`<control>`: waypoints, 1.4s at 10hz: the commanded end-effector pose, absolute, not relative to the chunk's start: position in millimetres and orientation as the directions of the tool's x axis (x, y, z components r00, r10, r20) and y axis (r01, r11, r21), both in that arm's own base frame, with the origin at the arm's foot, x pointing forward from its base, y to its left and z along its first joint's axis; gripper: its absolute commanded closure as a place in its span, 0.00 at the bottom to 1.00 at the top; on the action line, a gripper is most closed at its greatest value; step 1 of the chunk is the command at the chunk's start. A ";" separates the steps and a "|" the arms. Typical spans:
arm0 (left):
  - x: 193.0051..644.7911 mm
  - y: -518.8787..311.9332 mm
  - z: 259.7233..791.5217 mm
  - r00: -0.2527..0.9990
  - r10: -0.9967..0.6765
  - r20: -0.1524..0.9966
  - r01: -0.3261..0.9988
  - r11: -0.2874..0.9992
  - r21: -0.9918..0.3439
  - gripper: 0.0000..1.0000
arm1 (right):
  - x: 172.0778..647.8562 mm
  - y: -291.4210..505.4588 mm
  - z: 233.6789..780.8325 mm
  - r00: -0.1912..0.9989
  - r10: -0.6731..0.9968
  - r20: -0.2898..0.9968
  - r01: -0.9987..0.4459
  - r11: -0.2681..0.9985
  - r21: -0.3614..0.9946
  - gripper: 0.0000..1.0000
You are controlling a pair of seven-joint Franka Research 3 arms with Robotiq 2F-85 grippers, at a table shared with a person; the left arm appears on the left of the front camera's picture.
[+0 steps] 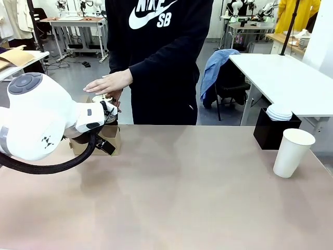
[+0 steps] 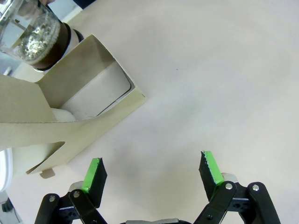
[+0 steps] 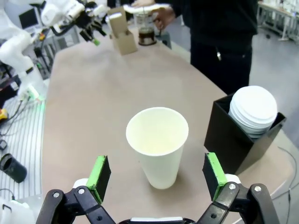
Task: Pour a drink into a cup and package it in a carrier.
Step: Pick up the 600 ml Paper Cup and place it in the middle top area of the table.
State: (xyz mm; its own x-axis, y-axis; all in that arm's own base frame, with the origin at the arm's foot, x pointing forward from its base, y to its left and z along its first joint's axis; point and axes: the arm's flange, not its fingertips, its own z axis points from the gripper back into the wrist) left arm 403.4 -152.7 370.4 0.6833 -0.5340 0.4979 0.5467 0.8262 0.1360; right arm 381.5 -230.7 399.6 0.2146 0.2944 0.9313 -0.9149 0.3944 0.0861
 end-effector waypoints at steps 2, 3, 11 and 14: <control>403.5 -152.2 370.3 0.684 -0.533 0.498 0.546 0.827 0.134 0.00 | 373.4 -237.5 407.7 0.230 0.301 0.925 -0.909 0.406 0.093 0.00; 403.5 -152.2 370.3 0.684 -0.533 0.498 0.546 0.827 0.134 0.00 | 373.4 -237.5 407.7 0.230 0.301 0.925 -0.909 0.406 0.093 0.00; 403.5 -152.2 370.3 0.684 -0.533 0.498 0.546 0.827 0.134 0.00 | 377.8 -233.7 297.7 0.016 0.056 0.998 -0.950 0.311 -0.002 0.00; 403.5 -152.2 370.3 0.684 -0.533 0.498 0.546 0.827 0.134 0.00 | 386.7 -218.5 267.7 0.022 0.013 1.000 -0.951 0.309 0.017 0.00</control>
